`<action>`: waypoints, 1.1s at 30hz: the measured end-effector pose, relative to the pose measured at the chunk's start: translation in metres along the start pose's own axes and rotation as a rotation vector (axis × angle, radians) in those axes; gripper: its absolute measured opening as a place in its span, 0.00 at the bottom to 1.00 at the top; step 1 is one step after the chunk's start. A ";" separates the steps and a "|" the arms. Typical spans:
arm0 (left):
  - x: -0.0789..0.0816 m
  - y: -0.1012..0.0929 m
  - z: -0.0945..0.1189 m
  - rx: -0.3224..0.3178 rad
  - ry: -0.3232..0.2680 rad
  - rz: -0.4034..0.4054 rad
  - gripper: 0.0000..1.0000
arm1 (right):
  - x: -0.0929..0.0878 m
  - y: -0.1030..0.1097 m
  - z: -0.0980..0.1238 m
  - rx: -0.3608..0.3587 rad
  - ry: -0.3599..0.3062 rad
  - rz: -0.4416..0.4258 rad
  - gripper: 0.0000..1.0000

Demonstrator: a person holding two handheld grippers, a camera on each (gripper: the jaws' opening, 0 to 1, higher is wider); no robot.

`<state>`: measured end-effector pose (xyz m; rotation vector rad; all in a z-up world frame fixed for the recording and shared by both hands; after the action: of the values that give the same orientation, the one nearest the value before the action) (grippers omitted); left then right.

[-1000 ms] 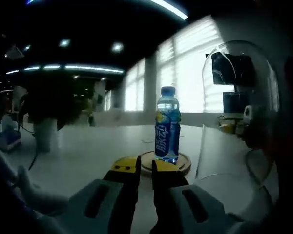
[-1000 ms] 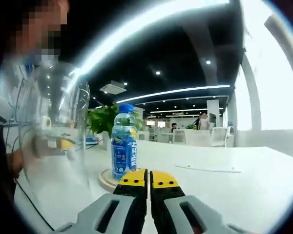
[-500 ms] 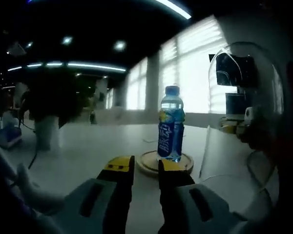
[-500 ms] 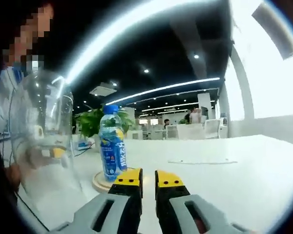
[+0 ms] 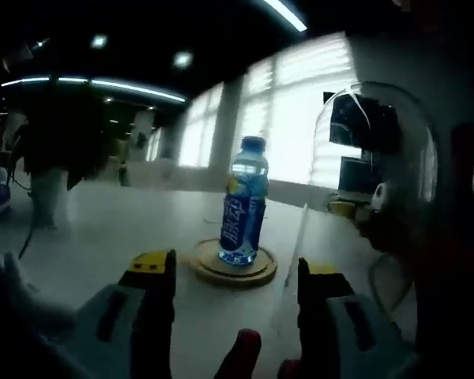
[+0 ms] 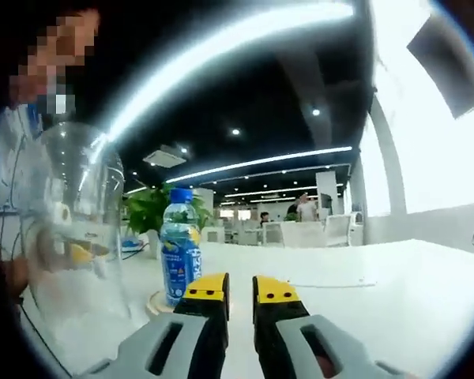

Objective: Open the cover put in the Mizone put the cover back on

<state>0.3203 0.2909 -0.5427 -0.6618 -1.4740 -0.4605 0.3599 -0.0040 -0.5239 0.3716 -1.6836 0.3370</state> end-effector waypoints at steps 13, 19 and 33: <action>0.019 0.014 0.007 0.112 -0.096 -0.152 0.42 | 0.003 0.004 -0.001 0.009 -0.005 -0.202 0.00; 0.031 0.018 0.014 0.125 -0.187 0.016 0.00 | -0.004 0.012 0.002 0.075 0.013 -0.109 0.00; 0.009 0.029 0.006 0.178 -0.092 -0.043 0.00 | -0.005 0.022 -0.001 0.137 0.021 -0.110 0.00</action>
<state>0.3351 0.3176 -0.5375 -0.5163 -1.5981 -0.3300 0.3520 0.0166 -0.5288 0.5579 -1.6175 0.3740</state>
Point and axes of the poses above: the point that each gripper's makers call its tool centre point, and the gripper's own axes: z roughly backward along the fingers, y roughly to its left, x roughly out of its top, the point moved 1 cm from there along z, roughly backward along the fingers, and after that the axes turned 5 degrees about -x, right-handed, at the moved point
